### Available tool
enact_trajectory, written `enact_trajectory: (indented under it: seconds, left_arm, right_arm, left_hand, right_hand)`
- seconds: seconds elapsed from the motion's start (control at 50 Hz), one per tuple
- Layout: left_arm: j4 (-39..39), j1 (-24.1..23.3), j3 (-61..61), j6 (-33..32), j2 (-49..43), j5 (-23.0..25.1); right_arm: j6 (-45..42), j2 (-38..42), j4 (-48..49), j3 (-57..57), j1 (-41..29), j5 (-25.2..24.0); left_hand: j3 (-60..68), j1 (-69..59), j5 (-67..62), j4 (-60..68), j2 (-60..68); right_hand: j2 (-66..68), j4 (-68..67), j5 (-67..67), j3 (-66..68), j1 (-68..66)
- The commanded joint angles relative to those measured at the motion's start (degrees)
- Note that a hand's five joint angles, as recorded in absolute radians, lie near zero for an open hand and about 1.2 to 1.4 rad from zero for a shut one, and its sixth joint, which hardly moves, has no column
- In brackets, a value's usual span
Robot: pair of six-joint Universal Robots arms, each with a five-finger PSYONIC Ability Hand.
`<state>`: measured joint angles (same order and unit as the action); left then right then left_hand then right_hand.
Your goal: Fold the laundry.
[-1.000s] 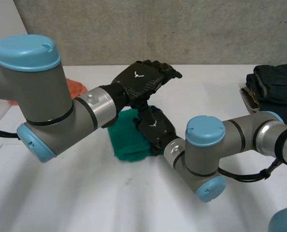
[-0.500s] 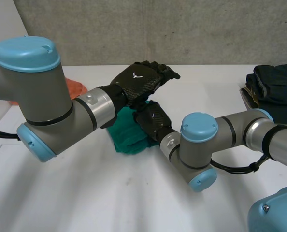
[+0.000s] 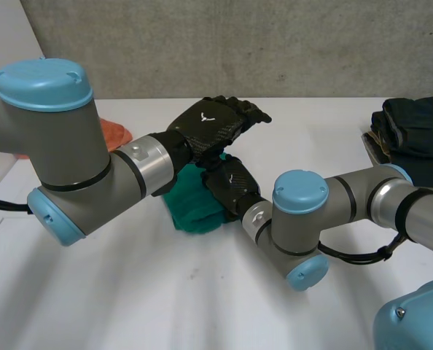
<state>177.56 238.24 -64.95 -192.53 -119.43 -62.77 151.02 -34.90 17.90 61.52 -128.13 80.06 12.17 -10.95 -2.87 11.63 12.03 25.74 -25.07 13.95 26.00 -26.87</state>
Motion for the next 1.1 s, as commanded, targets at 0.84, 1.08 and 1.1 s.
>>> enact_trajectory:
  seconds: [0.84,1.08,1.1]
  left_arm:
    - [5.2,3.2,0.4,5.9,7.0,-0.3]
    - [5.1,2.0,-1.4,5.6,6.3,-0.4]
    - [5.1,1.6,-1.6,5.6,6.2,-0.4]
  right_arm:
    - [13.9,-13.7,15.0,-10.5,38.3,-1.0]
    - [12.2,-5.6,14.5,-3.2,53.2,-12.0]
    - [11.9,-5.8,14.5,-2.0,53.7,-12.9]
  left_hand:
    - [-0.8,-0.4,1.5,-0.2,-0.6]
    - [-0.6,-0.6,1.3,-0.1,-0.5]
    - [-0.6,-0.6,1.3,-0.1,-0.5]
  right_hand:
    - [54.3,-54.9,56.1,54.0,-53.1]
    - [54.3,-54.9,56.1,54.0,-53.1]
    - [54.3,-54.9,56.1,54.0,-53.1]
